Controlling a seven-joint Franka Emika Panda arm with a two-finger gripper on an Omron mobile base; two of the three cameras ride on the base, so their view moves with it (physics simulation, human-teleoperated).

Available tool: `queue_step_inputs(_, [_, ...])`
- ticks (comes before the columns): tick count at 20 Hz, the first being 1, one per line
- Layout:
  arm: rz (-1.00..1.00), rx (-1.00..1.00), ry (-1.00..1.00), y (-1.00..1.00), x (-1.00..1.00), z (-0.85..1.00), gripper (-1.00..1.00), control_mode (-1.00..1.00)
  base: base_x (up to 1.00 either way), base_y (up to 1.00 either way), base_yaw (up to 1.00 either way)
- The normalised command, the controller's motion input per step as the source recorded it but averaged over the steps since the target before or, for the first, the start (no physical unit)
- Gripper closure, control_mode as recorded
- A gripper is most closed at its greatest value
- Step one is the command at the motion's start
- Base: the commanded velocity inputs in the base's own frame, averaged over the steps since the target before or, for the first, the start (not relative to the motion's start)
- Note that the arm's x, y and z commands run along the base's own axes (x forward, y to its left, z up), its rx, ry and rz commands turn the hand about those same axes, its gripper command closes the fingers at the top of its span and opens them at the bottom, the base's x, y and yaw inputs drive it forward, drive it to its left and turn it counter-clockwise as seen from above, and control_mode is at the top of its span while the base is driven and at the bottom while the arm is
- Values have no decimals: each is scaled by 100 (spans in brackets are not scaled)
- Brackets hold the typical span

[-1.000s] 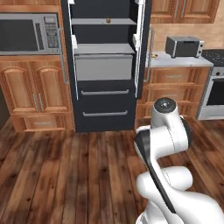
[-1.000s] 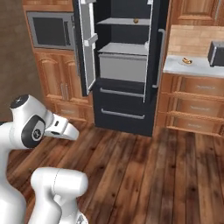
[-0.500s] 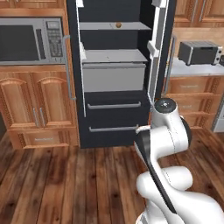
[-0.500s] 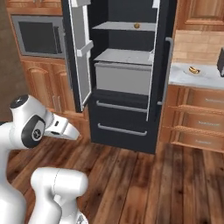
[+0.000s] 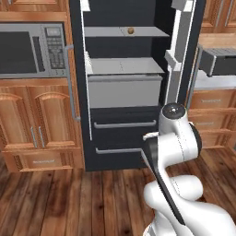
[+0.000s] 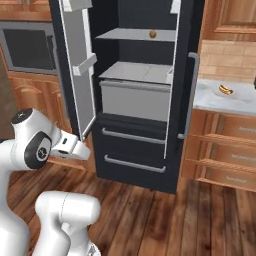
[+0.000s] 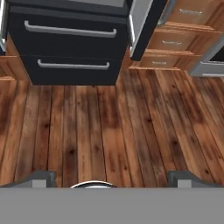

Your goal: Place the cold items (apple and peach) from the fridge in one tupperware on the dining counter. Place the warm items (kebab skewer and hot dog) in the stove area in another tupperware.

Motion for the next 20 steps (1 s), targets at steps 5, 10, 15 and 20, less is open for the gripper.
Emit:
queue_step_inputs(5, [0, 0, 0, 0, 0, 0, -100, 100, 66, -2, 5])
queue_step_inputs(10, [0, 0, 0, 0, 0, 0, -100, 100, 67, -1, 4])
queue_step_inputs(15, [0, 0, 0, 0, 0, 0, -100, 100, 65, 0, 0])
queue_step_inputs(20, [0, 0, 0, 0, 0, 0, -100, 100, 67, 0, 0])
